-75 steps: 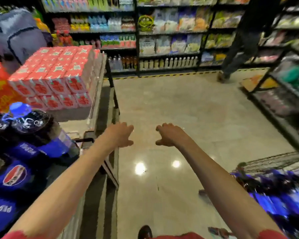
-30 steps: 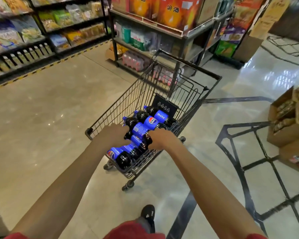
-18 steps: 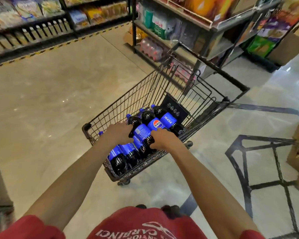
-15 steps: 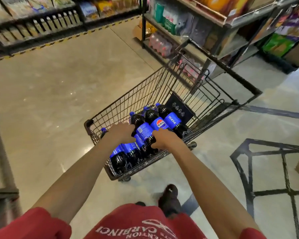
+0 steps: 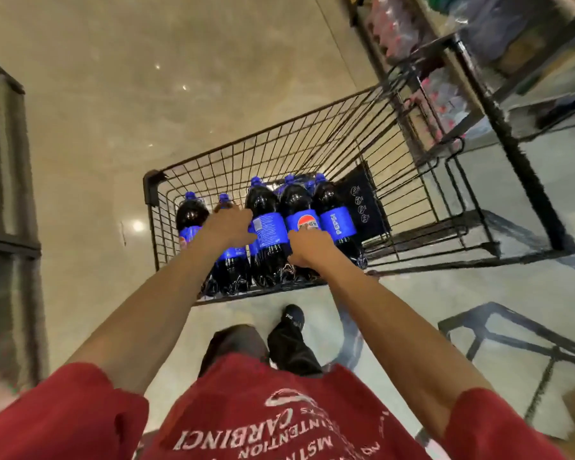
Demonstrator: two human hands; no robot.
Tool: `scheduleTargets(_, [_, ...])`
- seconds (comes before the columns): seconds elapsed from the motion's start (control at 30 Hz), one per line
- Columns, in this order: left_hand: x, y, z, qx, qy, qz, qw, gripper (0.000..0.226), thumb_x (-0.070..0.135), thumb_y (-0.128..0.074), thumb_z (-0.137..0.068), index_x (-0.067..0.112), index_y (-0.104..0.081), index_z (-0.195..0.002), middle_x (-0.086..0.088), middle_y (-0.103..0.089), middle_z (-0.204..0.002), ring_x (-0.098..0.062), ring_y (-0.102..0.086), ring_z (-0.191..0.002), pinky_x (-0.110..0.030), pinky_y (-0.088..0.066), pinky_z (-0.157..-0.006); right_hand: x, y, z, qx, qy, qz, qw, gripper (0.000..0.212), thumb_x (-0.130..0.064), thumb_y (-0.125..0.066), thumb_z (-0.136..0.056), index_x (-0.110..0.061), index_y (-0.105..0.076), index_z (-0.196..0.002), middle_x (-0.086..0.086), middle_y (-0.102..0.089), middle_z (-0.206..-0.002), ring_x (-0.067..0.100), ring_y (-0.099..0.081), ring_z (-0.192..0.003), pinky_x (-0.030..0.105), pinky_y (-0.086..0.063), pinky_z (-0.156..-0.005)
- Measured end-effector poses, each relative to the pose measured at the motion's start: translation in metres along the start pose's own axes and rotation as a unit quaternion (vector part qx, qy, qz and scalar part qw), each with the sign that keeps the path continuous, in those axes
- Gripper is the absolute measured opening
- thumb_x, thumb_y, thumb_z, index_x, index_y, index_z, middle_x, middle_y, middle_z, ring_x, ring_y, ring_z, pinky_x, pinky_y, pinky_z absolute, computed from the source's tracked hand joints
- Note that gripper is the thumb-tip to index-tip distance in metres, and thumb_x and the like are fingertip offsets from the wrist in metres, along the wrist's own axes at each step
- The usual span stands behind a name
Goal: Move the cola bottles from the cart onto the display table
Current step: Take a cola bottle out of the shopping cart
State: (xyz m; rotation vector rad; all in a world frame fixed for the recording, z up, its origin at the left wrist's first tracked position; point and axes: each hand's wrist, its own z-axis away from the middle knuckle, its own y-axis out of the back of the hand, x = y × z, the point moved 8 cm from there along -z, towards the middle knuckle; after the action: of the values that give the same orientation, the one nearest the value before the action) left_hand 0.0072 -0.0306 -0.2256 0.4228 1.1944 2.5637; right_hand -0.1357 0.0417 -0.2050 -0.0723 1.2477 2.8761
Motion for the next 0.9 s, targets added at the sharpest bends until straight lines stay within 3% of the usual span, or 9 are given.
scheduleTargets(0.13, [-0.005, -0.019, -0.02, -0.016, 0.041, 0.024, 0.999, 0.052, 0.048, -0.058, -0.095, 0.015, -0.049, -0.134, -0.014, -0.057, -0.13, -0.037, -0.055, -0.119, -0.048, -0.05, -0.088, -0.002, -0.02, -0.025, -0.032, 0.027, 0.016, 0.999, 0.052, -0.036, -0.063, -0.097, -0.009, -0.049, -0.139, 0.015, -0.054, -0.14, 0.035, -0.055, -0.127, 0.044, -0.047, -0.097])
scheduleTargets(0.3, [-0.019, -0.045, -0.056, -0.026, 0.072, 0.059, 0.995, 0.049, 0.044, -0.058, -0.097, 0.009, -0.049, -0.13, -0.019, -0.056, -0.128, -0.039, -0.055, -0.118, -0.046, -0.047, -0.087, -0.004, -0.039, -0.065, -0.048, 0.031, 0.009, 0.998, 0.055, -0.035, -0.063, -0.097, -0.007, -0.046, -0.141, 0.017, -0.051, -0.14, 0.037, -0.052, -0.128, 0.045, -0.047, -0.097])
scheduleTargets(0.47, [-0.022, -0.073, -0.095, -0.02, 0.1, 0.124, 0.987, 0.061, 0.049, -0.059, -0.096, 0.007, -0.044, -0.139, -0.022, -0.053, -0.133, -0.042, -0.052, -0.123, -0.048, -0.047, -0.09, -0.006, -0.059, -0.103, -0.051, 0.018, -0.016, 0.998, 0.055, -0.033, -0.063, -0.096, -0.006, -0.045, -0.141, 0.018, -0.051, -0.138, 0.039, -0.053, -0.128, 0.044, -0.047, -0.097])
scheduleTargets(0.57, [-0.027, -0.088, -0.119, -0.012, 0.132, 0.191, 0.973, 0.082, 0.056, -0.06, -0.093, 0.001, -0.034, -0.148, -0.024, -0.049, -0.141, -0.044, -0.051, -0.126, -0.05, -0.048, -0.097, -0.002, -0.074, -0.121, -0.063, -0.011, -0.086, 0.994, 0.056, -0.03, -0.064, -0.095, -0.002, -0.043, -0.139, 0.021, -0.05, -0.138, 0.04, -0.052, -0.128, 0.044, -0.046, -0.098])
scheduleTargets(0.73, [-0.036, -0.1, -0.147, -0.013, 0.188, 0.328, 0.926, 0.116, 0.068, -0.068, -0.082, -0.001, -0.012, -0.157, -0.02, -0.035, -0.158, -0.039, -0.042, -0.14, -0.049, -0.04, -0.108, 0.002, -0.096, -0.139, -0.063, -0.078, -0.215, 0.971, 0.07, -0.036, -0.066, -0.095, 0.003, -0.033, -0.142, 0.021, -0.044, -0.142, 0.038, -0.05, -0.129, 0.045, -0.045, -0.098])
scheduleTargets(0.83, [-0.036, -0.109, -0.159, -0.003, 0.193, 0.437, 0.878, 0.126, 0.062, -0.078, -0.077, -0.002, -0.004, -0.156, -0.02, -0.04, -0.154, -0.037, -0.046, -0.137, -0.044, -0.044, -0.107, 0.003, -0.106, -0.147, -0.064, -0.098, -0.255, 0.96, 0.088, -0.044, -0.069, -0.091, 0.004, -0.024, -0.149, 0.021, -0.04, -0.145, 0.038, -0.046, -0.133, 0.045, -0.044, -0.102])
scheduleTargets(0.9, [-0.037, -0.118, -0.166, 0.005, 0.2, 0.51, 0.837, 0.124, 0.059, -0.084, -0.072, 0.003, -0.009, -0.154, -0.015, -0.047, -0.147, -0.033, -0.056, -0.127, -0.043, -0.053, -0.099, 0.005, -0.108, -0.15, -0.052, -0.117, -0.274, 0.953, 0.092, -0.046, -0.074, -0.087, 0.002, -0.026, -0.148, 0.02, -0.041, -0.143, 0.037, -0.047, -0.131, 0.046, -0.046, -0.099])
